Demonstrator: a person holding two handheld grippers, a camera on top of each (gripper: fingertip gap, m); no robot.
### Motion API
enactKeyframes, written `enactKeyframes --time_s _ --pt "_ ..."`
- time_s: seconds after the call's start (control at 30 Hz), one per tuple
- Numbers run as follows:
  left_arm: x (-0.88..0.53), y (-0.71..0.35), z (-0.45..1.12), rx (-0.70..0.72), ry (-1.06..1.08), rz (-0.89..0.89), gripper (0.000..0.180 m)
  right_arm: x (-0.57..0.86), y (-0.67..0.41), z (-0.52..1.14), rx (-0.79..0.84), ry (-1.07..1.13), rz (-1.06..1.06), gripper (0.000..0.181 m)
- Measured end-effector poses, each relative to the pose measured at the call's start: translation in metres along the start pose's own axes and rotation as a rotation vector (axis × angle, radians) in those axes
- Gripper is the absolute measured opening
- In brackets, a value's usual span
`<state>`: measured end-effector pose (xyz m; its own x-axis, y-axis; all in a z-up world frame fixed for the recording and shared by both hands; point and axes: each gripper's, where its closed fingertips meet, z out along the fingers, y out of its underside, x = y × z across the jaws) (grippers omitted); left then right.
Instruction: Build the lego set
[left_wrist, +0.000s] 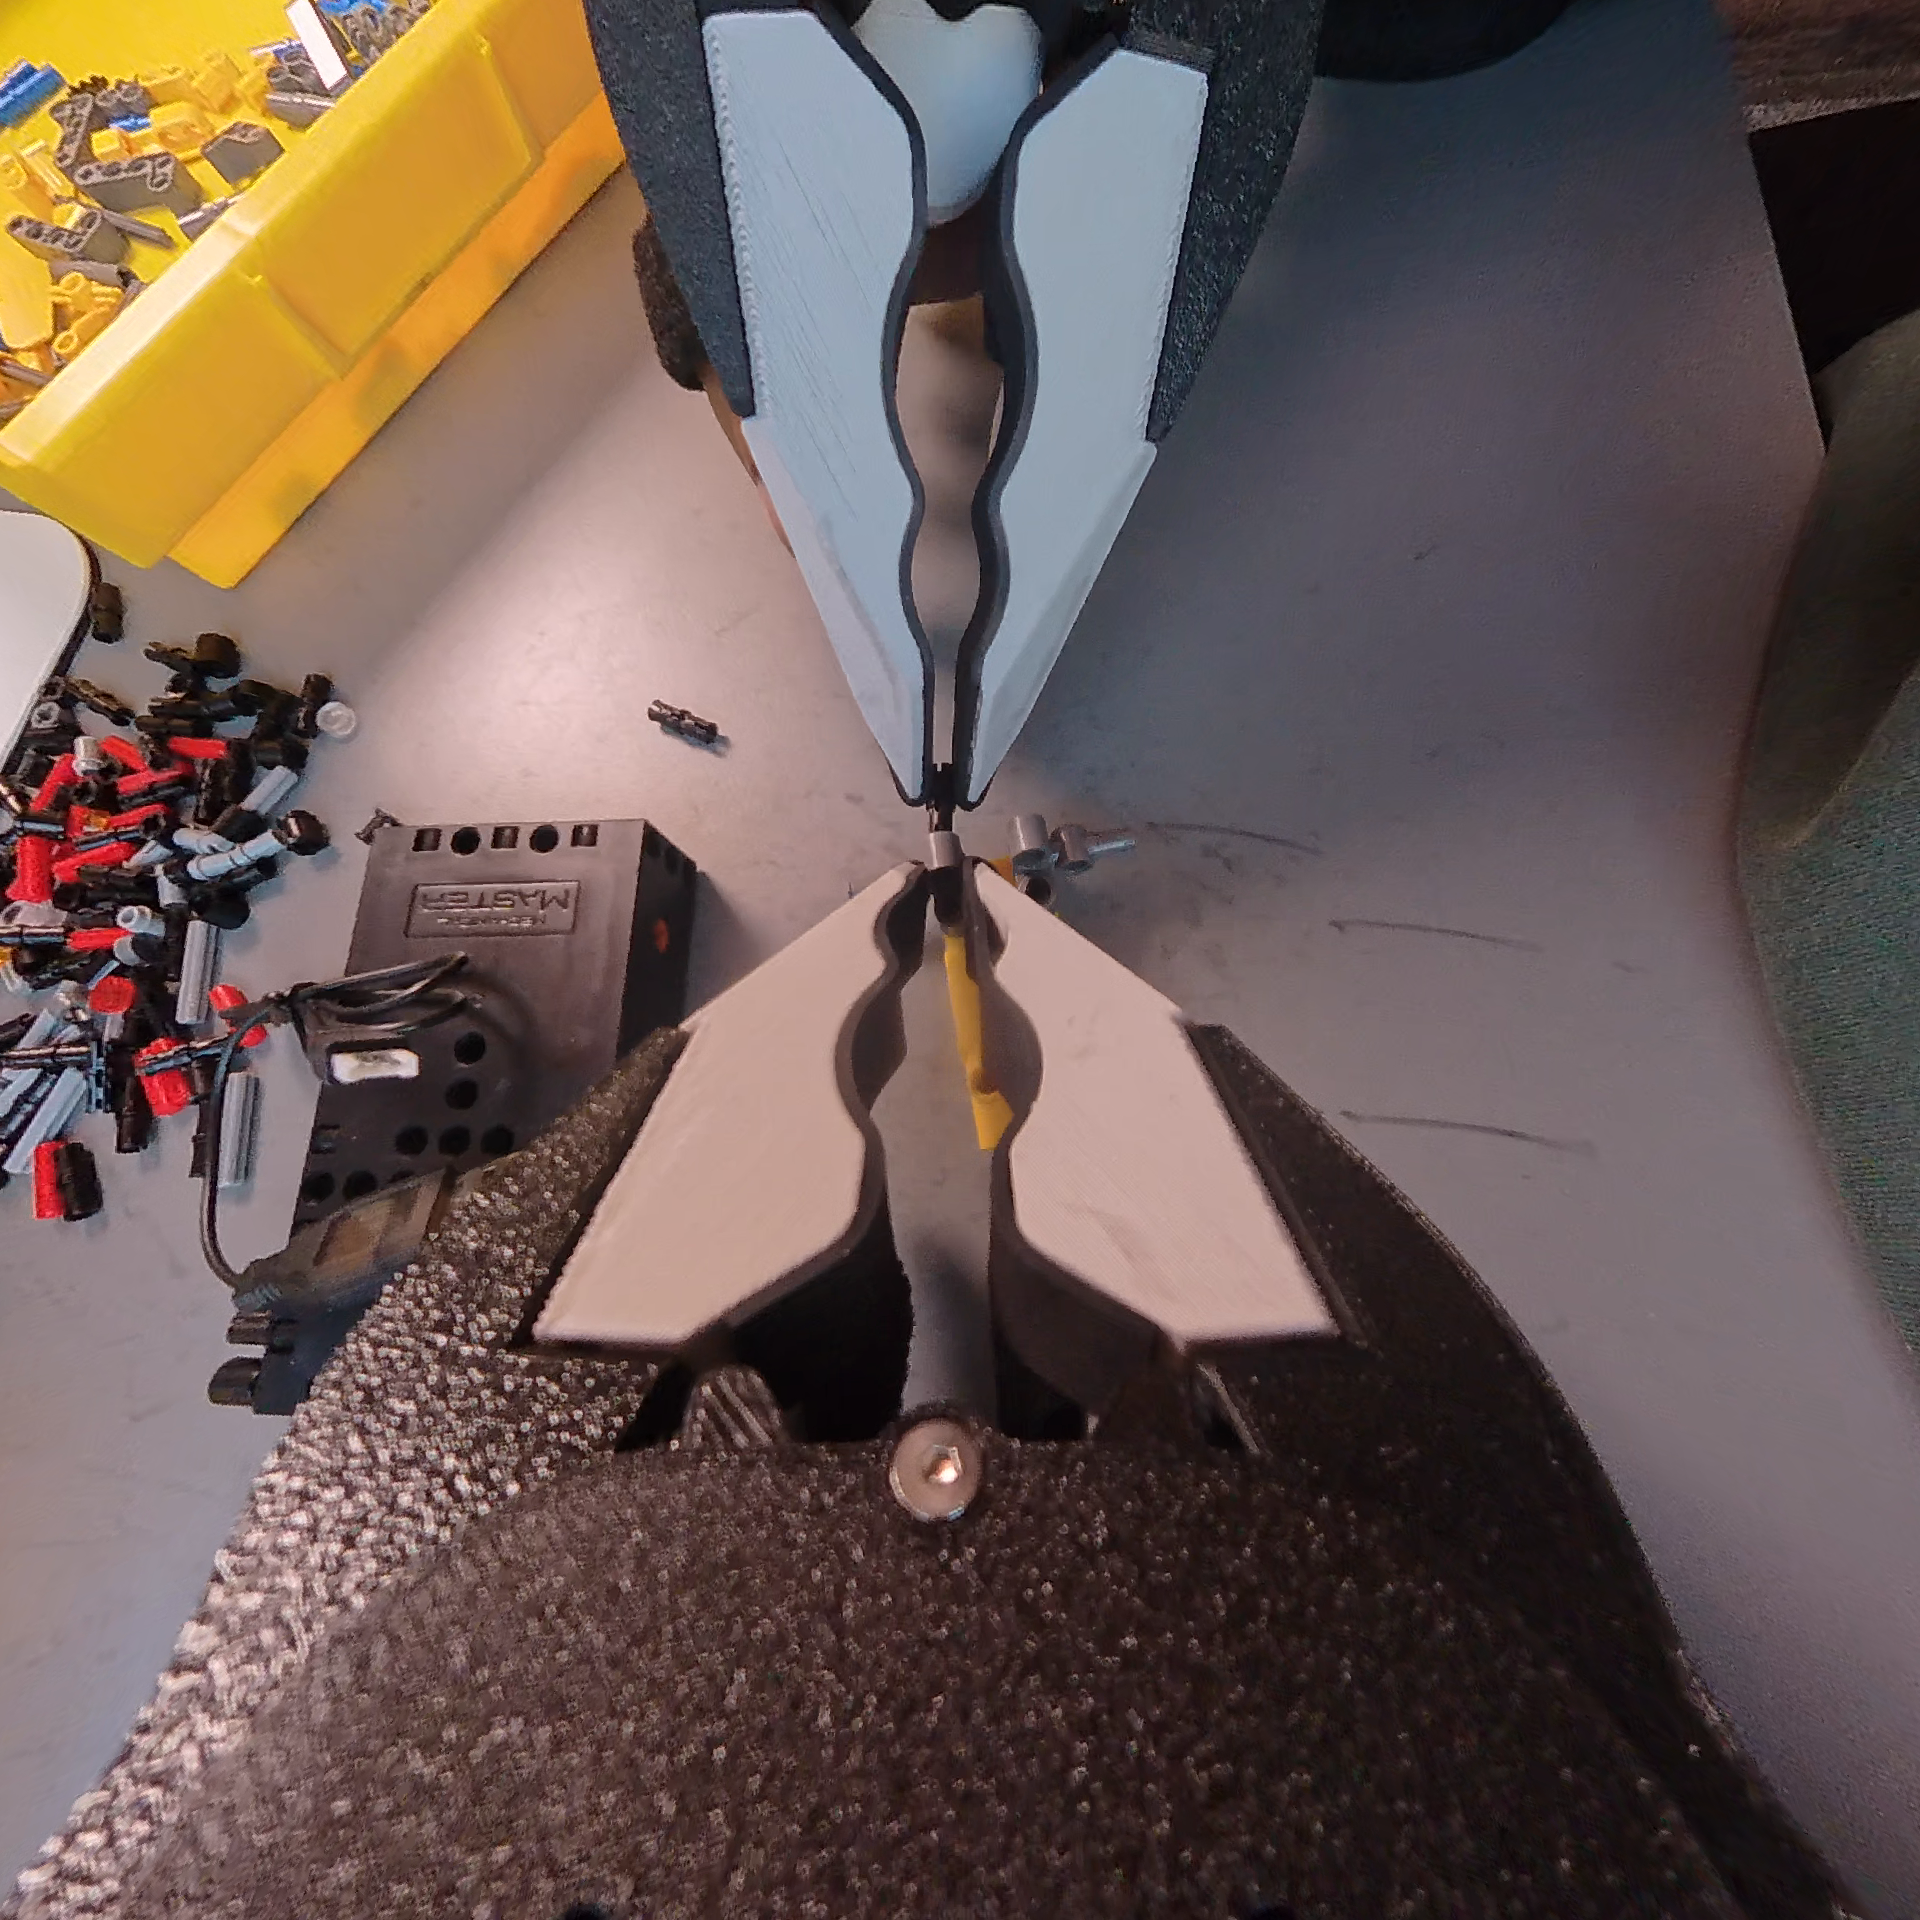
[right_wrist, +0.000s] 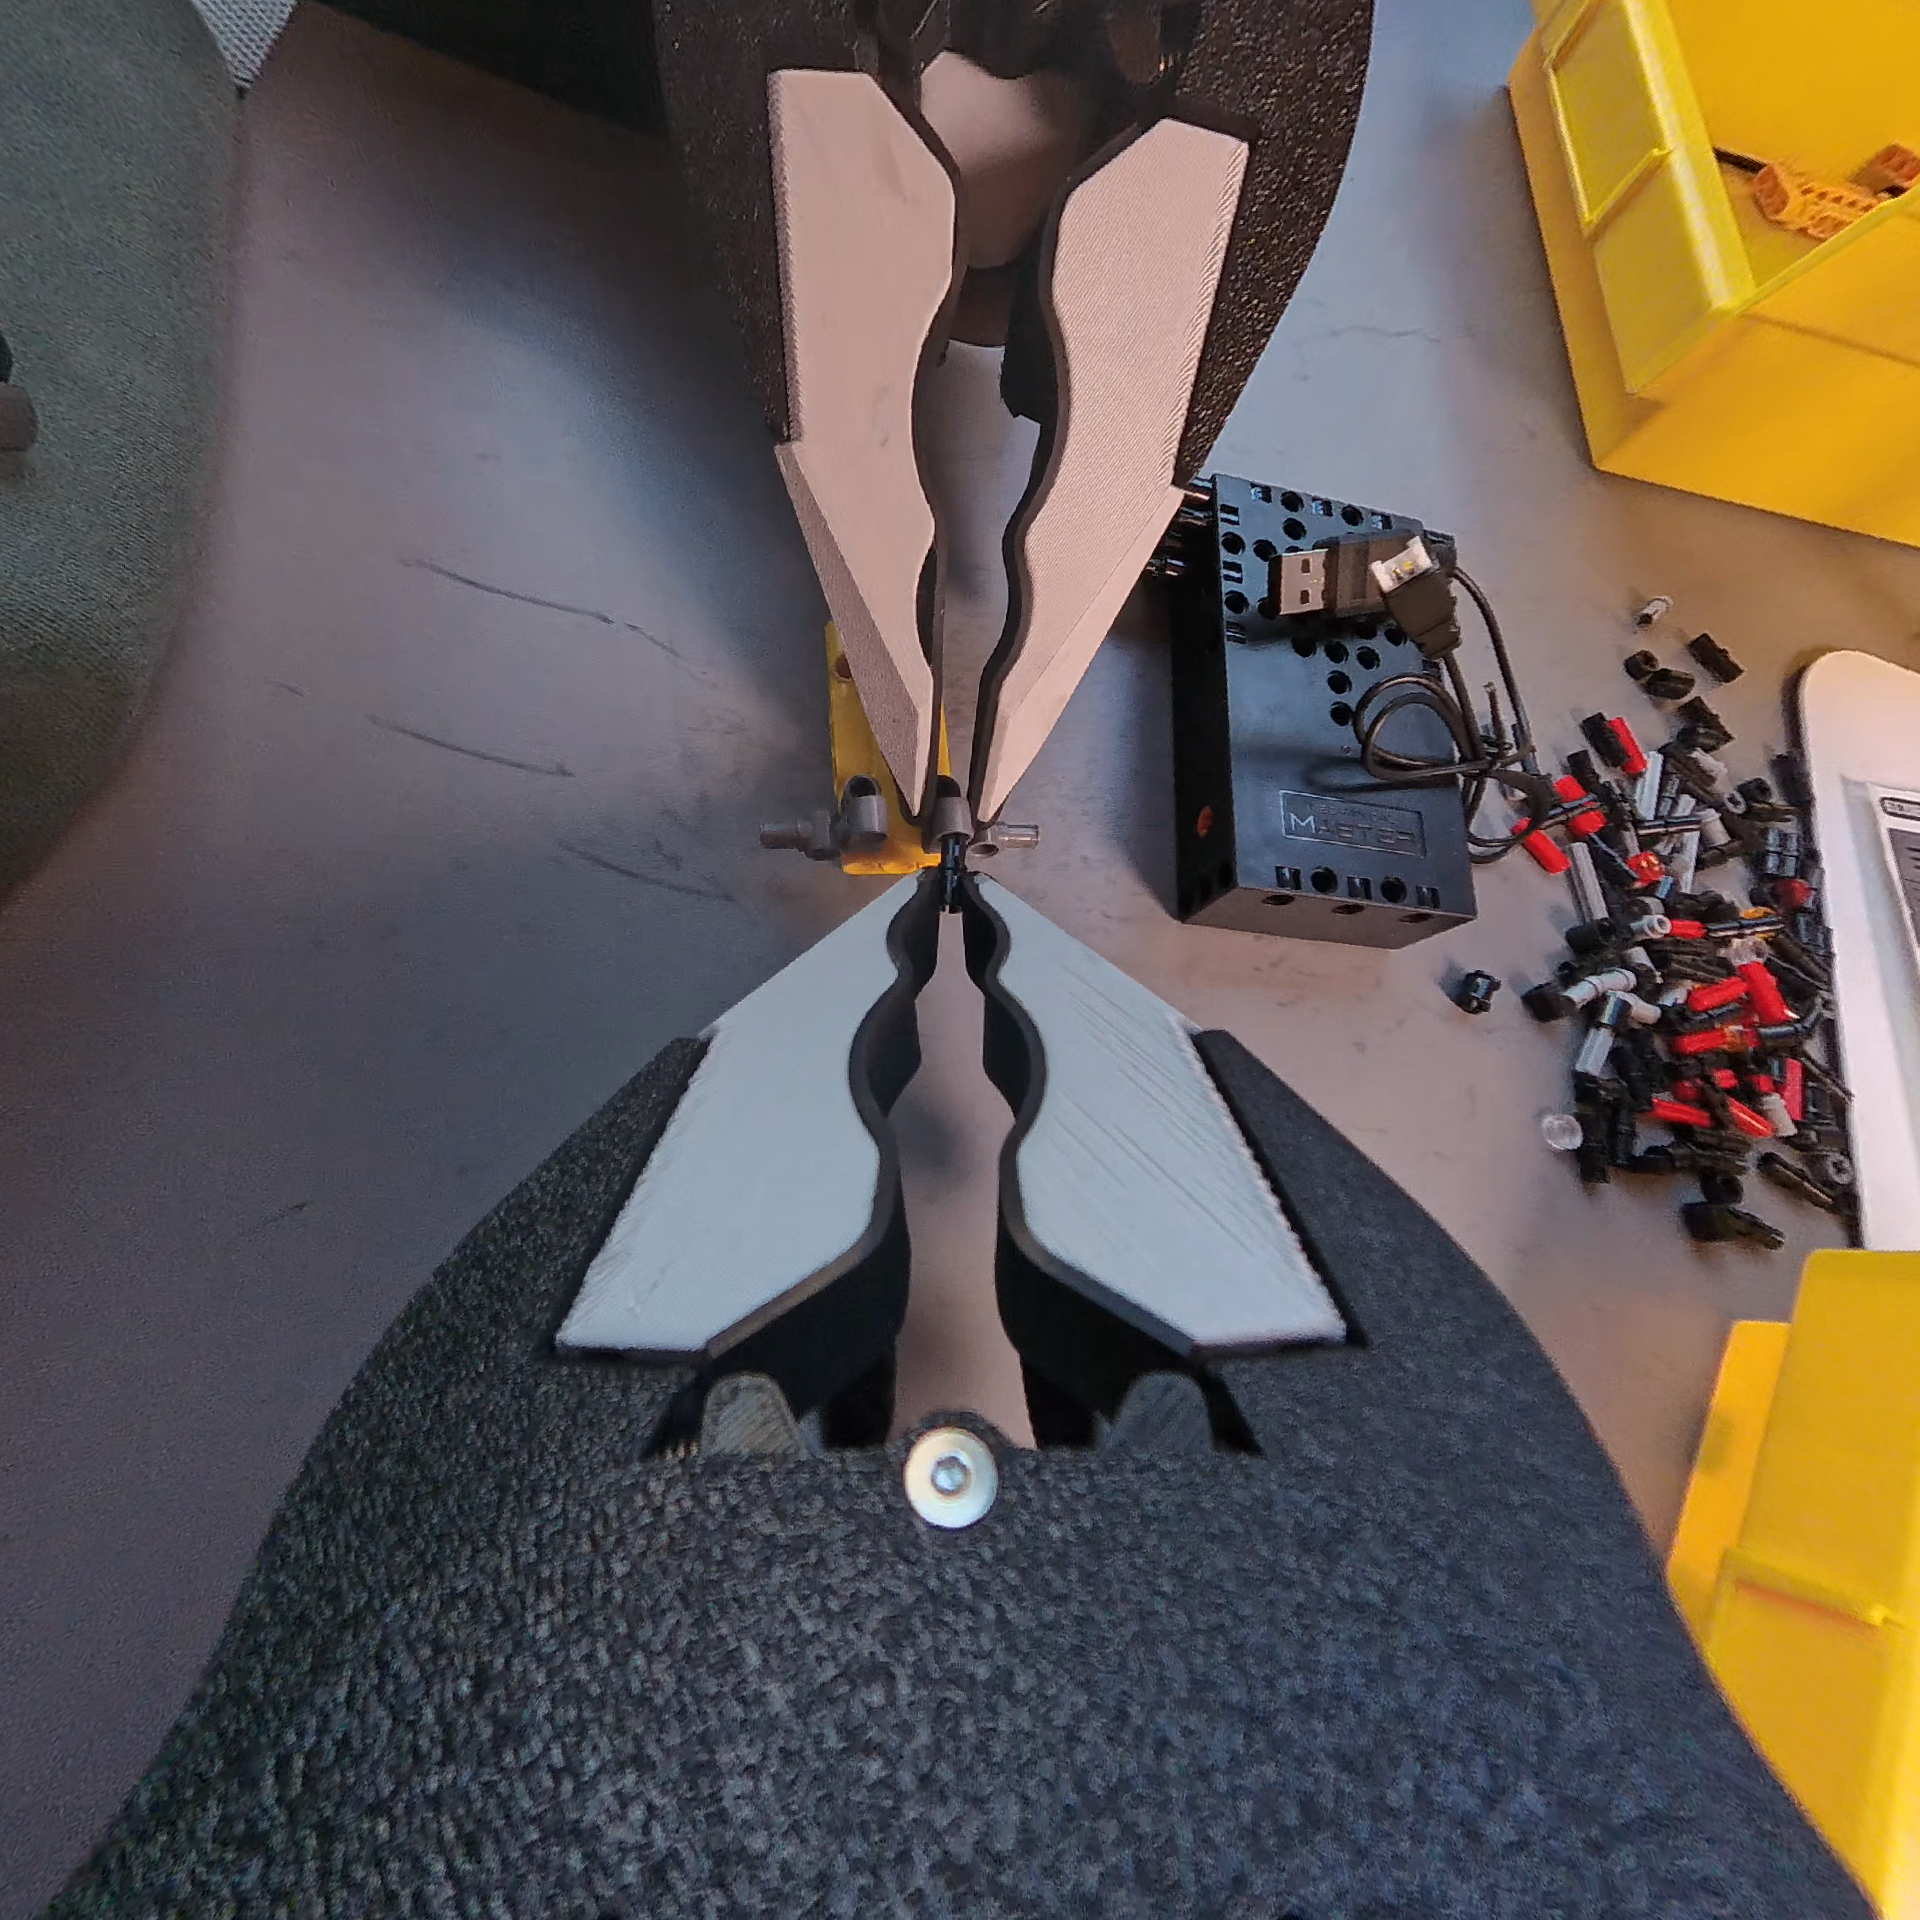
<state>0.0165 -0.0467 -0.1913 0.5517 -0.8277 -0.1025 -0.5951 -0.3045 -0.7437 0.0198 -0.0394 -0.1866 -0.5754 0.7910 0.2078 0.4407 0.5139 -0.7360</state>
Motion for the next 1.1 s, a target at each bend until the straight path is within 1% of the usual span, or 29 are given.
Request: enactKeyframes --time_s 0.13,0.43,0.9,0.97,1.0,1.1 --pt "0.001 0.0 0.0 0.0 0.006 0.038 0.005 -0.001 -0.001 0.0 -0.005 -0.002 -0.022 0.001" --pt "0.01 -0.003 0.001 0.036 0.052 0.117 0.004 -0.011 -0.004 0.003 0.053 -0.072 -0.011 0.002" --pt "0.005 -0.001 0.0 0.034 0.036 0.092 0.005 -0.005 -0.004 0.005 0.046 -0.031 0.03 0.002" --pt "0.005 0.0 0.0 0.032 0.041 0.097 0.005 -0.004 -0.002 0.003 0.043 -0.041 0.049 0.006" --pt "0.005 0.0 0.0 0.03 0.042 0.101 0.006 -0.002 0.002 0.0 0.029 -0.043 0.059 0.012" --pt "0.002 0.002 -0.003 0.034 0.051 0.1 0.006 0.01 0.015 -0.011 -0.005 -0.018 0.087 0.015"
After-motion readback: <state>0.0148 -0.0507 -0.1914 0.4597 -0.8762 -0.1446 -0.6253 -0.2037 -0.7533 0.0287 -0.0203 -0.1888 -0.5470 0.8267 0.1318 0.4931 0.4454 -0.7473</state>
